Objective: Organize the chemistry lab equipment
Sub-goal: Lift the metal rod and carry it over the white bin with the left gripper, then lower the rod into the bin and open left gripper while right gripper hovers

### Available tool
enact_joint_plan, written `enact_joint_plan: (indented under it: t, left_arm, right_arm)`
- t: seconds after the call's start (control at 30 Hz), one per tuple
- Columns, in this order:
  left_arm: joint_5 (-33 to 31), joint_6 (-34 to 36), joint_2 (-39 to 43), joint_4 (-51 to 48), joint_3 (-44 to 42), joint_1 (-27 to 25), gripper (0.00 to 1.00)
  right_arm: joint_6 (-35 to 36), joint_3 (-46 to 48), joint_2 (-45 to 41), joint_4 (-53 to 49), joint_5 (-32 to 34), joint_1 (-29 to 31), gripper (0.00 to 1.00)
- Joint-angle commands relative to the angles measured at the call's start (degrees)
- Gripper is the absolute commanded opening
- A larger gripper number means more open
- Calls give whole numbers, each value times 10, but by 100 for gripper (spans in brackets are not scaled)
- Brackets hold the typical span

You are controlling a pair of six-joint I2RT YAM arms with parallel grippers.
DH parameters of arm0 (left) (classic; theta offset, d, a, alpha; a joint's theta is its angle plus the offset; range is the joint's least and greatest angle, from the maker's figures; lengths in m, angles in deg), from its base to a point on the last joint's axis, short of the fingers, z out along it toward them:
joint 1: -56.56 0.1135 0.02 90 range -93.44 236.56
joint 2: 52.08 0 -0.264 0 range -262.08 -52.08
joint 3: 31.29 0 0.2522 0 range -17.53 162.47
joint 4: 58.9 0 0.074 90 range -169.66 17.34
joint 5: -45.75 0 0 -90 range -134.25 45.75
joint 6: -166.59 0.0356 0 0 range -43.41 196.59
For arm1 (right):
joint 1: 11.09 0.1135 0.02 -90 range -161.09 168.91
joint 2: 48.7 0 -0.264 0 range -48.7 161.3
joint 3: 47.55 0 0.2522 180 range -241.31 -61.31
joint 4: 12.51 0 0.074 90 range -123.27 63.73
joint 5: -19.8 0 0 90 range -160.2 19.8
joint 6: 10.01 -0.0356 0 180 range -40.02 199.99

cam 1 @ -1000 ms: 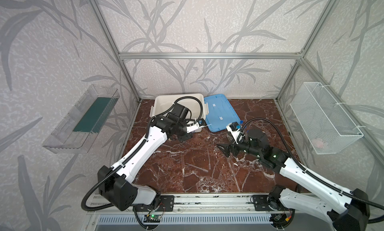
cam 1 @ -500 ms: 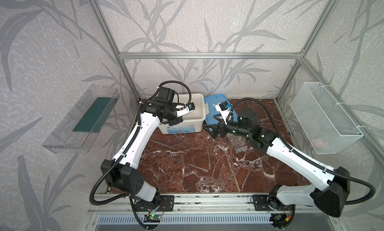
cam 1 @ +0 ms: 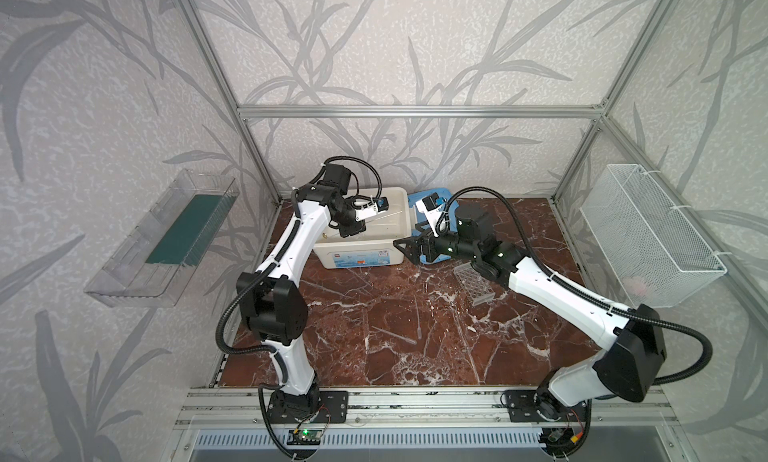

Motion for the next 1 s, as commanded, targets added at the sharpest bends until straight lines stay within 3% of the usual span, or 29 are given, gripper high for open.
enact_joint_plan:
  t: [0.0,0.97]
  left_arm:
    - [9,36,-21,-13,15,3,0]
    - [2,32,-155,-3,11,20,0]
  right_arm:
    - [-15,-22,16,17,5,-14,99]
    - [12,-113,126,-33,-2,-17,97]
